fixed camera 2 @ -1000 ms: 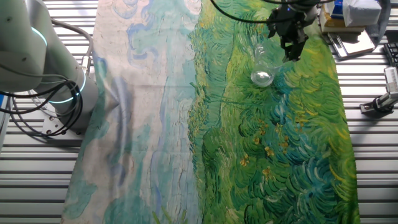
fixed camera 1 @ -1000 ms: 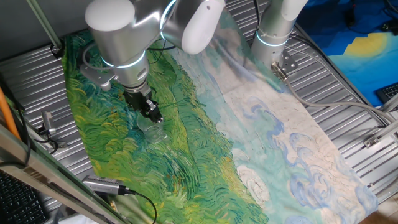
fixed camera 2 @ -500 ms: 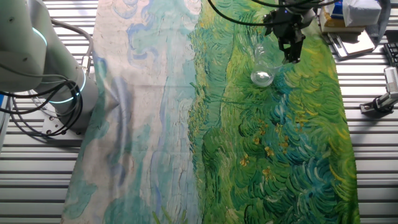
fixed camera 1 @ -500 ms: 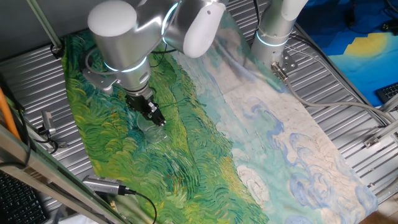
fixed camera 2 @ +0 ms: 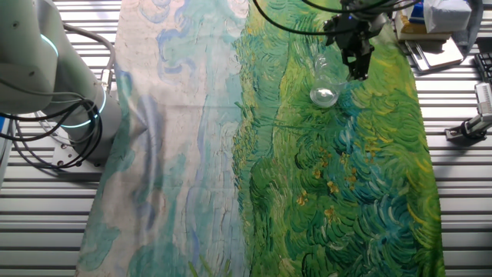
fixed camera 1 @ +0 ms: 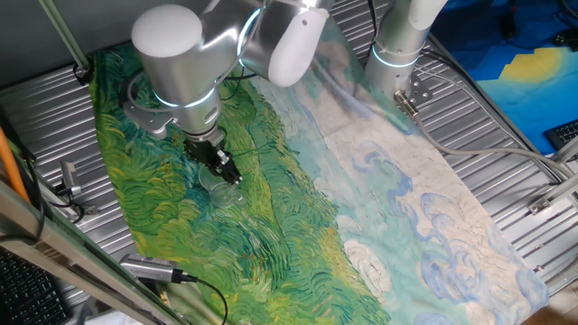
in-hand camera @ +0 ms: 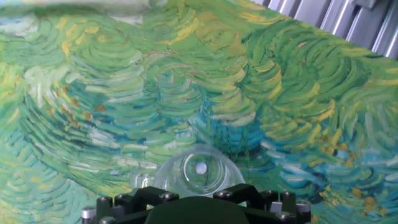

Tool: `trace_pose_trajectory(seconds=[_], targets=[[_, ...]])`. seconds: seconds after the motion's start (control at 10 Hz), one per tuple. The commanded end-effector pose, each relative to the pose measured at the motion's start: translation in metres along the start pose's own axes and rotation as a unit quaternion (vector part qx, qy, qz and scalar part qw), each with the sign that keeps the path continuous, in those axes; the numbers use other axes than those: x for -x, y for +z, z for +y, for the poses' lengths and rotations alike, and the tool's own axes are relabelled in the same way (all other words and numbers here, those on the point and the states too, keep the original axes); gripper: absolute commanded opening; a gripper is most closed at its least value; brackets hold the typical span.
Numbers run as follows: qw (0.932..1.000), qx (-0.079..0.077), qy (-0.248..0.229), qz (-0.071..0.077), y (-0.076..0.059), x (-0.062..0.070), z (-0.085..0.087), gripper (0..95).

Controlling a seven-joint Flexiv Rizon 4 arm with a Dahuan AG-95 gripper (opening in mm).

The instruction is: Pick up the cup

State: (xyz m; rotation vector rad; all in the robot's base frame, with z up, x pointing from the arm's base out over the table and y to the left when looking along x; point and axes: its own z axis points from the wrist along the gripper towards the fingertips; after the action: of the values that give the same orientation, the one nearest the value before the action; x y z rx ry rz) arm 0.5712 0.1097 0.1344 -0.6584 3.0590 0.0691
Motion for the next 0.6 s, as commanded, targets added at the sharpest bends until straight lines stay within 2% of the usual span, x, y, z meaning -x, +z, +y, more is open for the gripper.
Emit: trace_pose_trajectory(seconds=[0.1,0.6], targets=[[1.0,-0.001,0.001,-0.001,0.0039,-0.0011,-0.0001,95.0],[1.0,-0.003,0.001,-0.005,0.0095,-0.0019,0.0,95.0]])
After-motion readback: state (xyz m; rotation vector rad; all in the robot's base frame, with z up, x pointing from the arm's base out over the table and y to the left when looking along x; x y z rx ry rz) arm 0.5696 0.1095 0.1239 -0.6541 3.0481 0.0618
